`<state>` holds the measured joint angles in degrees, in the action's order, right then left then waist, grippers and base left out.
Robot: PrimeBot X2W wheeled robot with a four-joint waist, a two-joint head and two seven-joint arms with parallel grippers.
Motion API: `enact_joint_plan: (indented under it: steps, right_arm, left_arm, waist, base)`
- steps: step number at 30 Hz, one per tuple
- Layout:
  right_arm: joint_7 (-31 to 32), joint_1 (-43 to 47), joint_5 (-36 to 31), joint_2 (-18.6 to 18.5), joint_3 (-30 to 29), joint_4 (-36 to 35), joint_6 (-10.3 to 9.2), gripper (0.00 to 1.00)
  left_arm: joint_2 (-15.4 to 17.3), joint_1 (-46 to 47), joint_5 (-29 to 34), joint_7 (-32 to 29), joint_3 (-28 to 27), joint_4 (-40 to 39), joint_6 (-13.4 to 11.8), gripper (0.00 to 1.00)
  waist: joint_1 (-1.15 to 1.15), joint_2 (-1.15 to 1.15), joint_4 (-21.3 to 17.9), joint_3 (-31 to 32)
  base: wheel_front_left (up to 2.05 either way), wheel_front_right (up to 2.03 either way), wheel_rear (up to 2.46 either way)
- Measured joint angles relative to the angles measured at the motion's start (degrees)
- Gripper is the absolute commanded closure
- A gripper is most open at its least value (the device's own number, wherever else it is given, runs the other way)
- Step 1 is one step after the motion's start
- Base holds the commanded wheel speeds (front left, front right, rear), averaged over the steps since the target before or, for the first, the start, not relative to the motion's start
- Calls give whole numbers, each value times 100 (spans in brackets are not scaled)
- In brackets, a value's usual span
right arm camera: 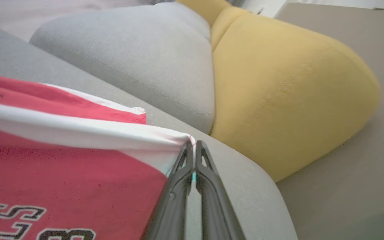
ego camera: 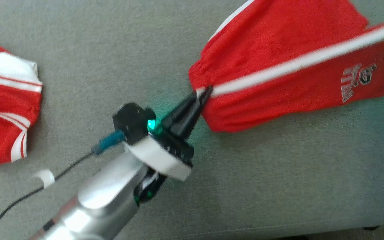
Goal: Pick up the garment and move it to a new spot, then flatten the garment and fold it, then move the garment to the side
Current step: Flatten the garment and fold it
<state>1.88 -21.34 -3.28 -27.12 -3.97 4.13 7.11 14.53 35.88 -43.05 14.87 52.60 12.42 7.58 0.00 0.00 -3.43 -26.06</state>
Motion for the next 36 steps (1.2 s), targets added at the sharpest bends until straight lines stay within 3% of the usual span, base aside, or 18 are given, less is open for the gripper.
enact_joint_plan:
  steps: [4, 7, 18, 19, 20, 21, 22, 23, 27, 30, 36]
  right_arm:
    - [24, -1110, 126, -468, 886, 1032, 0, 100]
    - [13, -1846, 133, -614, 1374, 1568, 0, 100]
    - [-311, -3369, 236, -614, 2512, 3066, 0, 100]
    - [-394, -3463, 247, -589, 2552, 3190, 0, 61]
    - [-516, -3542, 296, -542, 2557, 3299, 0, 0]
    - [-672, -3607, 345, -483, 2553, 3385, 0, 0]
    - [-833, -3654, 402, -424, 2561, 3452, 0, 0]
    - [-951, -3684, 479, -371, 2582, 3520, 0, 0]
    - [-1233, -3648, 1262, -114, 2532, 3797, 0, 0]
    - [-1187, -3493, 2072, -69, 2510, 3914, 0, 0]
    - [-550, -2979, 3383, -326, 2619, 4254, 0, 0]
  left_arm:
    - [-220, 336, -138, 0, -133, 330, 0, 100]
    - [-342, 519, -136, 0, -279, 453, 0, 100]
    - [-436, 857, -138, 1, -454, 649, 0, 100]
    - [-436, 894, -144, 1, -447, 660, 0, 100]
    - [-434, 932, -152, 1, -430, 692, 0, 85]
    - [-434, 976, -144, 1, -435, 735, 0, 58]
    - [-441, 1007, -134, 2, -455, 776, 1, 5]
    - [-456, 1015, -130, 2, -488, 818, 1, 0]
    - [-560, 855, 240, 1, -910, 977, -40, 0]
    - [-657, 442, 920, 1, -1336, 721, -328, 0]
    - [-991, -654, 2588, 1, -2157, -598, -1079, 0]
  waist:
    - [1, 0, 183, -216]
    - [1, 0, 304, -375]
    - [1, 0, 411, -737]
    - [1, 0, 405, -754]
    - [1, 0, 398, -764]
    - [1, 0, 393, -769]
    - [1, 0, 392, -767]
    - [1, 0, 390, -756]
    - [1, 0, 383, -649]
    - [0, 0, 389, -546]
    - [0, 0, 550, -418]
  base:
    - [0, 0, 0]
    - [0, 0, 0]
    - [0, 0, 0]
    - [0, 0, 0]
    - [0, 0, 0]
    - [0, 0, 0]
    - [0, 0, 0]
    - [0, 0, 0]
    - [0, 0, 0]
    - [0, 0, 0]
    - [0, 0, 0]
